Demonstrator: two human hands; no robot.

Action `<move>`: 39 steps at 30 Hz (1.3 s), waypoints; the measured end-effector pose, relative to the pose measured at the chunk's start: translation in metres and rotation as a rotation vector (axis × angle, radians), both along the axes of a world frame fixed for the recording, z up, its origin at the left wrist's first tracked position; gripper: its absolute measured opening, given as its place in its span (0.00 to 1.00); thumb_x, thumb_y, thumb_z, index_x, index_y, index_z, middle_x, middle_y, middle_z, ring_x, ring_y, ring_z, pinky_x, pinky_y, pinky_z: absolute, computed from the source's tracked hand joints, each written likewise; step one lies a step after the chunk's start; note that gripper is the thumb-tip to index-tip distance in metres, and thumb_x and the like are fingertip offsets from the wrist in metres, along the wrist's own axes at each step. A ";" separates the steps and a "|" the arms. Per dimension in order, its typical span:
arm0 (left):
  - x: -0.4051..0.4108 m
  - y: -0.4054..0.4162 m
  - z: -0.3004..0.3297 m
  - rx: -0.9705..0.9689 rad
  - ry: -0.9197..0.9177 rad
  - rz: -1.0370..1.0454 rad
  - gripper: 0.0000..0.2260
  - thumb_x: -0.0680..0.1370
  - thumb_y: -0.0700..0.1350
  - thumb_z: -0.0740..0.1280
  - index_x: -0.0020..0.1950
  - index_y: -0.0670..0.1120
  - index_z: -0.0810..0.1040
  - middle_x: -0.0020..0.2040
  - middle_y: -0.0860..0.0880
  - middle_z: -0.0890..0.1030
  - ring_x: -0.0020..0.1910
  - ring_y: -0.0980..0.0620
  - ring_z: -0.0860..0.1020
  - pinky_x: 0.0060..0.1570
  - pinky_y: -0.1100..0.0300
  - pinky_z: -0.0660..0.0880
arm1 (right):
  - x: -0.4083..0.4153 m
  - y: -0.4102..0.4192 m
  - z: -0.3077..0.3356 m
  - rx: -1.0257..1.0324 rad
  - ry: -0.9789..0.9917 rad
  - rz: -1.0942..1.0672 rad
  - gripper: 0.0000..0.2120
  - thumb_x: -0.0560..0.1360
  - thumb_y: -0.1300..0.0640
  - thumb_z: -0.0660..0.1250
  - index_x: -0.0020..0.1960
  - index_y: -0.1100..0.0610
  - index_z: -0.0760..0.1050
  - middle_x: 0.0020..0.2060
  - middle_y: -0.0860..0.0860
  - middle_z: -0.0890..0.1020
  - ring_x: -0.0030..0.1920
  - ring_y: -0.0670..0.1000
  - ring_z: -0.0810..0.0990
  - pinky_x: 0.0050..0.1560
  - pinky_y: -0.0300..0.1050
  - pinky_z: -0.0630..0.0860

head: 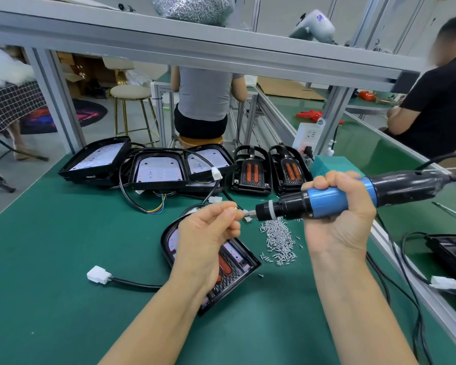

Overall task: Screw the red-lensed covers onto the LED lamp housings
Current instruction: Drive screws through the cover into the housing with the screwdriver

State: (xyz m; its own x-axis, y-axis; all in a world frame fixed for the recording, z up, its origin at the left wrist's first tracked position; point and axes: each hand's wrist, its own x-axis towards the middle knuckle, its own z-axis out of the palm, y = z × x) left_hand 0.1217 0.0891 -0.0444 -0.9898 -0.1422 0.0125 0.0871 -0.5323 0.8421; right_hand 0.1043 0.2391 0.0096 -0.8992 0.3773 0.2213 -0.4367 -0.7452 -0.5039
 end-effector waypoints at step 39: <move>0.001 -0.009 -0.020 -0.058 0.043 0.039 0.05 0.74 0.33 0.66 0.45 0.40 0.81 0.36 0.46 0.84 0.32 0.55 0.78 0.38 0.63 0.78 | -0.002 -0.005 -0.005 -0.059 0.046 0.000 0.09 0.66 0.65 0.63 0.40 0.53 0.67 0.29 0.47 0.72 0.30 0.46 0.72 0.40 0.40 0.74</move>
